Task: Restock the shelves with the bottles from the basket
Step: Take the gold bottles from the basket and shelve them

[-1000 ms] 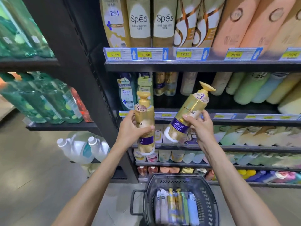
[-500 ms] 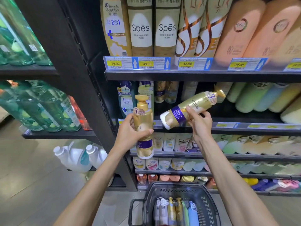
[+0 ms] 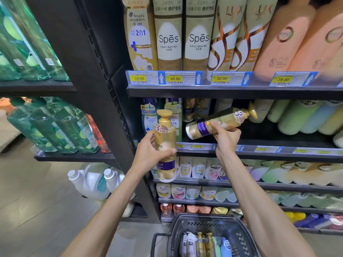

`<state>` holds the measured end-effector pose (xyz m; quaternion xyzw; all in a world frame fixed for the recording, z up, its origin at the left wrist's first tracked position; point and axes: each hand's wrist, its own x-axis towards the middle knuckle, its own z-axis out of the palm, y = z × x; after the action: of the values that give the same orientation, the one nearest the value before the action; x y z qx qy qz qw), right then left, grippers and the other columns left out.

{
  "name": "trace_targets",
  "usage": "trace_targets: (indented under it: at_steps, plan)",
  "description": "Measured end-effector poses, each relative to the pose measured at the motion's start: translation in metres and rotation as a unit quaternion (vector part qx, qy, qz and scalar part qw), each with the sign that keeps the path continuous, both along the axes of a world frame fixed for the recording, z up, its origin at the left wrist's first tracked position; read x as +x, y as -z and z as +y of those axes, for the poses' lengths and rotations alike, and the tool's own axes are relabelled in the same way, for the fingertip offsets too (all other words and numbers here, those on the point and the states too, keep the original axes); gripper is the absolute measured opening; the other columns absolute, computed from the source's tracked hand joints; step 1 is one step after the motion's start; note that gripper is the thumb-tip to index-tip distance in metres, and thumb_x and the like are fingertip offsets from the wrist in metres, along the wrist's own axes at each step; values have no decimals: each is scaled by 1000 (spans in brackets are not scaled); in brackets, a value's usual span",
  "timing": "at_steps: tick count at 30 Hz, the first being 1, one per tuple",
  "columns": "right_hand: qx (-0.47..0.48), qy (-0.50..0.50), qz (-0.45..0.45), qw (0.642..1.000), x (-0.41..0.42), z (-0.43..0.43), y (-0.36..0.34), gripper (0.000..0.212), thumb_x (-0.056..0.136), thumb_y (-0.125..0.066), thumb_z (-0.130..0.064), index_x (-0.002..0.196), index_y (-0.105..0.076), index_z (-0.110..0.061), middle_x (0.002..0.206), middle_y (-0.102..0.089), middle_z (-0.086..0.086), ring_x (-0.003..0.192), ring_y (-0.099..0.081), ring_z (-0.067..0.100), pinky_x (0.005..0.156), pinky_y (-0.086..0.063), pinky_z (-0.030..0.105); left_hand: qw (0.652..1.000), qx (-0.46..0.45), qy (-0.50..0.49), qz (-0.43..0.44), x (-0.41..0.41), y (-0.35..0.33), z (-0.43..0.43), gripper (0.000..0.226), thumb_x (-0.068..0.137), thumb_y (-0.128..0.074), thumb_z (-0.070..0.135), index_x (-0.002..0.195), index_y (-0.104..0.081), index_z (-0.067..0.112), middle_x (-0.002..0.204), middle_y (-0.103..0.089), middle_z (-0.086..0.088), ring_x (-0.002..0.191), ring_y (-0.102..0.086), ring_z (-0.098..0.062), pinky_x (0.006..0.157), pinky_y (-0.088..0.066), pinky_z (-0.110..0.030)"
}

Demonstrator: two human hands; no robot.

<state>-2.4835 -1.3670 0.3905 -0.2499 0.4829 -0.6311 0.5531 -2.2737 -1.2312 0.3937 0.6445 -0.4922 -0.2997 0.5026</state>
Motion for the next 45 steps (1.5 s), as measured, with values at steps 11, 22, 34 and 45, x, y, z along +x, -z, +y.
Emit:
trace_targets:
  at_steps: [11,22,34,45]
  plan:
    - [-107,-73,216,968,-4,-1,15,64,61,-93,-24,103,-45,-29,113,-65,-1,99,-69,6,83,-56,25,1000,0,11,4,3,6,-9,70,65,-95,29,125,-59,25,115,-72,11,107,-67,-5,94,-55,-28]
    - [-91,-201,403,888,3,-18,3,78,62,-92,-42,118,-47,-13,123,-61,5,111,-61,19,96,-54,40,1000,1,3,18,2,14,-2,64,62,-95,30,116,-60,31,106,-72,21,98,-69,0,77,-54,-13]
    - [-126,-197,478,846,9,-12,14,61,70,-86,-43,107,-46,-18,114,-58,3,105,-58,20,87,-52,38,1000,1,-10,0,7,13,-2,60,65,-95,28,113,-60,28,106,-73,13,96,-69,-2,77,-55,-16]
    - [-118,-142,544,819,25,-12,36,73,65,-91,-41,112,-43,-10,114,-50,8,95,-52,19,76,-51,38,1000,0,-11,-1,11,13,-8,64,59,-94,40,111,-59,31,104,-72,19,96,-68,2,73,-51,-9]
